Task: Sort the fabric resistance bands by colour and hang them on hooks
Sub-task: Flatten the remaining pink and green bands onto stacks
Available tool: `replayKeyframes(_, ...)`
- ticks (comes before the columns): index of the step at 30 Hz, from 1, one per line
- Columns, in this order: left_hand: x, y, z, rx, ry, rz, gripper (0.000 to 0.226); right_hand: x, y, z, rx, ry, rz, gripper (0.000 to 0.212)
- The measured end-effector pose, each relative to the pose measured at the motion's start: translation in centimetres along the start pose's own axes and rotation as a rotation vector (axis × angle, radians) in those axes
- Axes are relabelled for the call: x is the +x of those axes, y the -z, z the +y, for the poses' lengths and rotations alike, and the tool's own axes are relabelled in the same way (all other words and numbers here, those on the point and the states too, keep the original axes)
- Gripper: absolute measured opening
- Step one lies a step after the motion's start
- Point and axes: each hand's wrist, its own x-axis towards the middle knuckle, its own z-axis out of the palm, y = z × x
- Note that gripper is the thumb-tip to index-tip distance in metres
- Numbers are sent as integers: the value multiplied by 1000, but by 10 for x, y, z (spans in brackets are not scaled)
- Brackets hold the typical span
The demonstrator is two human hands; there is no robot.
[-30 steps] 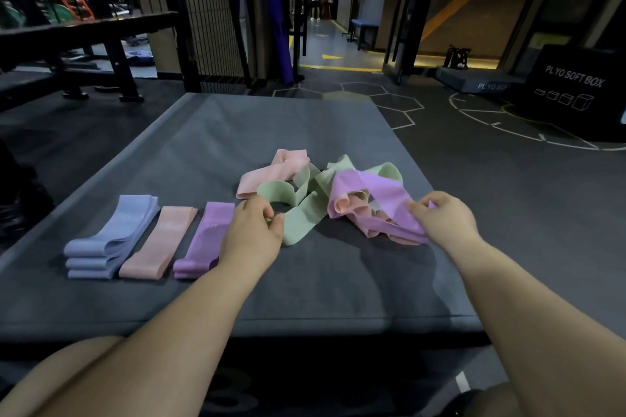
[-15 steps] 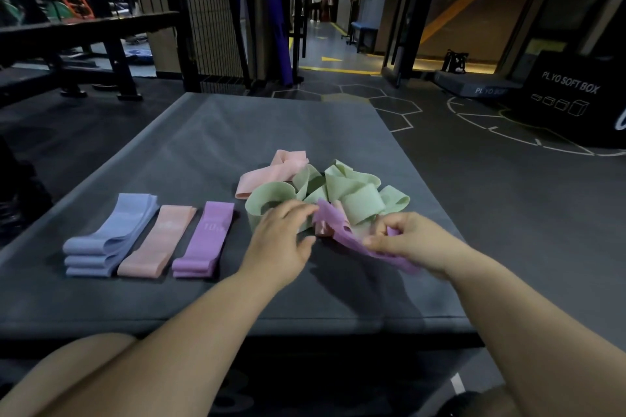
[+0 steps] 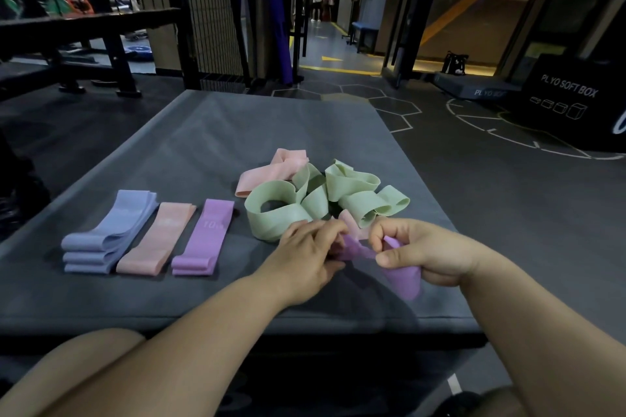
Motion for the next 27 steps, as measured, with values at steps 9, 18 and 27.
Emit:
replayKeyframes(9, -1, 3, -14, 64, -24, 57, 27, -4, 12, 5, -36, -73, 166, 14)
replayKeyframes(18, -9, 38, -16, -185, 285, 64, 28, -7, 36, 17, -297, -285, 577, 12)
replayKeyframes(27, -19, 29, -17, -25, 403, -82, 12, 4, 19, 27, -1004, -431, 563, 19)
